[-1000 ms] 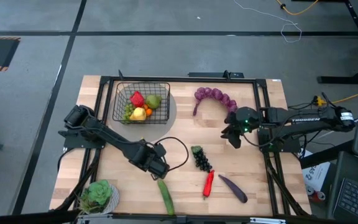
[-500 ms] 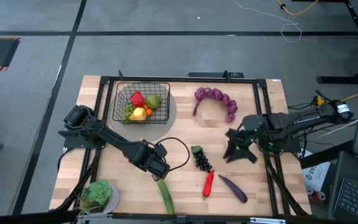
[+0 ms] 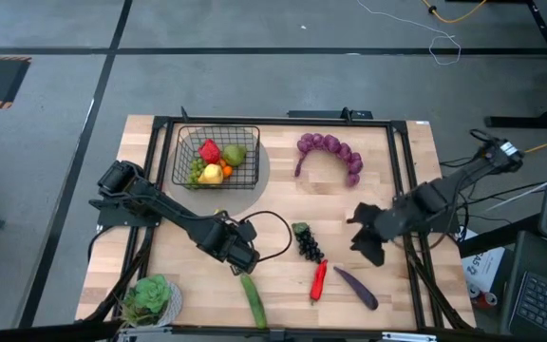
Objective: Build produce basket
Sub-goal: Put the eggplant into the wire basket
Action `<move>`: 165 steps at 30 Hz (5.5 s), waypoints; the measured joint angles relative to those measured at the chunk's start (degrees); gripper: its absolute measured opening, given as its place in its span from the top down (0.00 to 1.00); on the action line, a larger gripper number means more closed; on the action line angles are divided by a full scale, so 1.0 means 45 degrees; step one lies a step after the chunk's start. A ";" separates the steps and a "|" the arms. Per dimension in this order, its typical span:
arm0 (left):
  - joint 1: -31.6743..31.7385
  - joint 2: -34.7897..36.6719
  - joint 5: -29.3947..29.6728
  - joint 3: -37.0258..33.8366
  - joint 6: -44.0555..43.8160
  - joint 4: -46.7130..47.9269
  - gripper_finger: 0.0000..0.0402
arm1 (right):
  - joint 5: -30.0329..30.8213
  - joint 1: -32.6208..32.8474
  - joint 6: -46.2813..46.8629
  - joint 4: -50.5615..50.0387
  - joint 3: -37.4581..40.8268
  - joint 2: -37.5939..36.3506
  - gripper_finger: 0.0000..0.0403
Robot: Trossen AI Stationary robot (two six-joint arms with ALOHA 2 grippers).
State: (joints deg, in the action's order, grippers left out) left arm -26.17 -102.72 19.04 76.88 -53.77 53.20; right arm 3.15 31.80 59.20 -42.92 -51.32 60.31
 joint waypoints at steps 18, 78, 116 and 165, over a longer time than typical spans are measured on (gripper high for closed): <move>0.0044 0.0002 0.0012 0.0000 -0.0597 -0.0095 0.64 | -0.1634 0.1081 0.0256 -0.1372 -0.1124 0.3976 0.68; 0.0651 0.0005 0.0765 0.0010 0.1470 -0.0357 0.64 | -0.1550 0.2183 0.2561 0.1413 -0.0595 0.7995 0.43; 0.0646 0.0010 0.0488 0.0010 0.1732 -0.0311 0.64 | -0.0628 0.1386 -0.0381 -0.3124 -0.3736 0.8913 0.93; 0.0758 1.0828 0.4847 -0.4512 0.3675 0.2209 0.64 | -0.4485 -1.0811 -1.4545 1.0158 -1.1006 1.2823 0.89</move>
State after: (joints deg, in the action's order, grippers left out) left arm -22.76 -53.99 40.85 56.58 -37.23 63.14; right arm -17.03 -16.85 -6.26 2.79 -100.85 118.02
